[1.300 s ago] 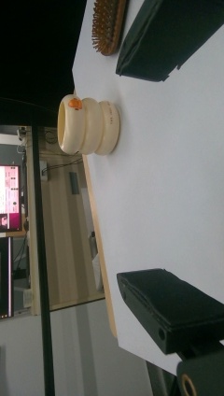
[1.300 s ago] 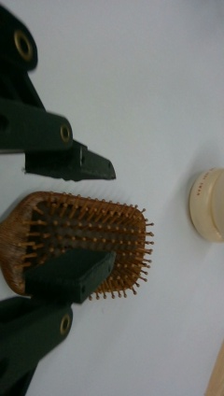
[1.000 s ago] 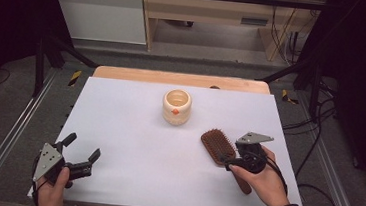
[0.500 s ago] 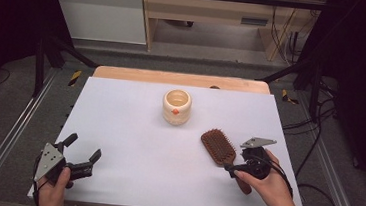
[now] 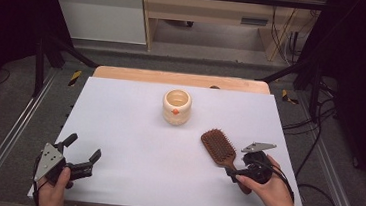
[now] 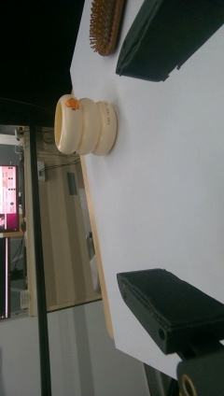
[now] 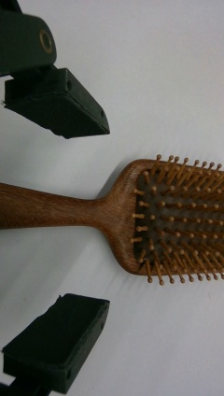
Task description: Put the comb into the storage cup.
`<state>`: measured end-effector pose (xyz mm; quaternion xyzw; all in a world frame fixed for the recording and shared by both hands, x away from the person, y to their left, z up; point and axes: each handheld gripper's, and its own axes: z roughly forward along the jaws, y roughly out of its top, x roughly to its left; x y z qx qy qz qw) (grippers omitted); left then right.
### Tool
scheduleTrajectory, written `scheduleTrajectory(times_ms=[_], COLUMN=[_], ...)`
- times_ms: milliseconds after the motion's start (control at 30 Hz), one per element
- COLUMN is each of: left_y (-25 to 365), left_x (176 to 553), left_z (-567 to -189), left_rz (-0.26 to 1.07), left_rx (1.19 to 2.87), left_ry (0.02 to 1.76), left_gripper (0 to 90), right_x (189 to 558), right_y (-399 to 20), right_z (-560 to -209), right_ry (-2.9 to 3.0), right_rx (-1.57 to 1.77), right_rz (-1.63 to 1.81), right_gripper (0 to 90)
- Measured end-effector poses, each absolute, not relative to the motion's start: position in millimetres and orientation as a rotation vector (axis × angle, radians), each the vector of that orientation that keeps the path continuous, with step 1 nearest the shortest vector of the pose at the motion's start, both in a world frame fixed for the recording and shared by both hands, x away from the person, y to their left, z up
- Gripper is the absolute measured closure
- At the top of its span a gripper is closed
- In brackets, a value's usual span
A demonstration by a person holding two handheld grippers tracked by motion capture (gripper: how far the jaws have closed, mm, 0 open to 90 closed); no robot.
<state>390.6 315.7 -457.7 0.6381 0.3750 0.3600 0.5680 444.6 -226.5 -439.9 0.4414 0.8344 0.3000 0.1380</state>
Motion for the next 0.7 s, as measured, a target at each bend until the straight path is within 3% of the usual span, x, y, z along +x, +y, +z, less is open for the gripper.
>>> scheduleTrajectory(times_ms=[700], left_y=[316], left_x=[391], left_z=[-458], left_rz=[0.847], left_rx=[1.496], left_ry=[0.885], left_gripper=[2.4], right_x=[441], right_y=[-226], right_z=[-455], right_ry=[2.453], right_rx=[1.312], right_rz=[0.795], right_gripper=[16.1])
